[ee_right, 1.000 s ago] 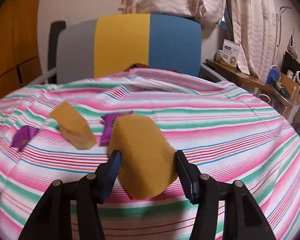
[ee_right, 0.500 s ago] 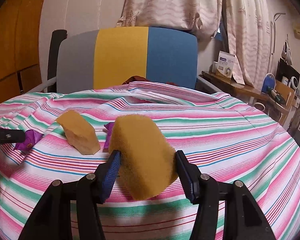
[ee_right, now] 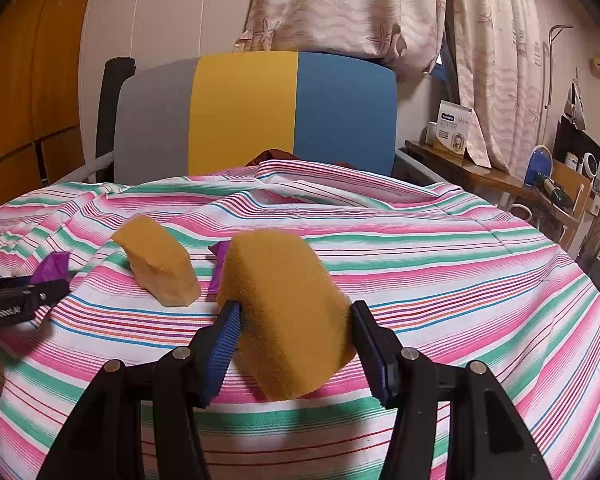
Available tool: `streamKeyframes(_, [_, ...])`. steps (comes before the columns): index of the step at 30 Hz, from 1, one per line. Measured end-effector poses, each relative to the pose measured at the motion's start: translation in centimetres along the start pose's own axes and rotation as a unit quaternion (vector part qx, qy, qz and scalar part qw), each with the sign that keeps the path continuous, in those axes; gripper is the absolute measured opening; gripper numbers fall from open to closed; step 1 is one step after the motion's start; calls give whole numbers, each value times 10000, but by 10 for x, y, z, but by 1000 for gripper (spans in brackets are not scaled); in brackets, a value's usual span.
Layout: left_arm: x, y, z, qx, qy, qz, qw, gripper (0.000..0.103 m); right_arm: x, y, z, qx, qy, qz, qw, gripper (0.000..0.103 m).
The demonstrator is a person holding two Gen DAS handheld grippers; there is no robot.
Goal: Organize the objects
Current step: 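Lift the yellow sponge with the right gripper while the left gripper grasps the purple cloth packet, then carry the sponge and purple cloth packet with both grippers toward the gold tray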
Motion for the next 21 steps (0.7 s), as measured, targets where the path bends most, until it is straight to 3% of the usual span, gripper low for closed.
streamKeyframes(6, [17,19,-10,-157,420,12,9990,52,3,3,1,-76,114,-90,9999,57])
streamKeyframes(12, [10,45,-22,-381,173,-66,9991,52,6,15,5,-352,194,-162,9991,57])
streamKeyframes(15, [10,55,-28,-440,122,-165,9988,52,8,19,5,-272,175,-153,9994,57])
streamKeyframes(21, [19,63,-38,-365,304,-225,9986,52,35,45,2,-224,272,182,9992,57])
Point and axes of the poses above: each gripper's, at about its wrist camera, not at the fingertips, and y roughly against the way its jaws point, x to its left, z to its top, the point moved 3 cm from there along -y, roughly the way its jaws point, and after that the axes turned 8 degrees about -x, right-handed, at the moved point
